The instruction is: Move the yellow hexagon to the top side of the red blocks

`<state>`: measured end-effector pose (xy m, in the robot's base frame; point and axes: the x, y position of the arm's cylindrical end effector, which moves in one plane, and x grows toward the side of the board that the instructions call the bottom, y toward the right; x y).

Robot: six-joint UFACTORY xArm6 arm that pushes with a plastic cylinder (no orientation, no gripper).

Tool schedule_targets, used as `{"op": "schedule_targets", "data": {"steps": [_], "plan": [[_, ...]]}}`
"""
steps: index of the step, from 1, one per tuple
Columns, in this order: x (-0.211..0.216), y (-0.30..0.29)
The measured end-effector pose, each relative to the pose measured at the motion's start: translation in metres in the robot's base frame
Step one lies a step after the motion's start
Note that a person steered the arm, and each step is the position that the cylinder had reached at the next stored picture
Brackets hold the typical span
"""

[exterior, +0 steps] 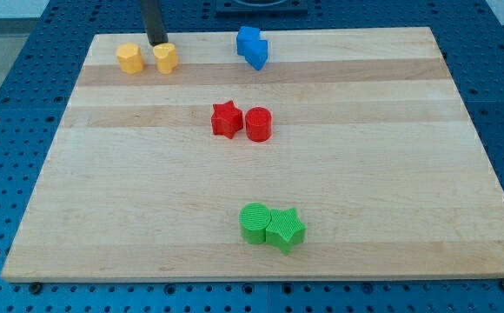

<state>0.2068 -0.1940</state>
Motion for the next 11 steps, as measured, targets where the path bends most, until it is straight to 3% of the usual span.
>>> {"op": "schedule_targets", "data": {"steps": [2,5,7,9,11], "plan": [[0.019,-0.064],[0.081,0.026],[0.099,0.006],[0.148,0.001],[0.17,0.032]]}}
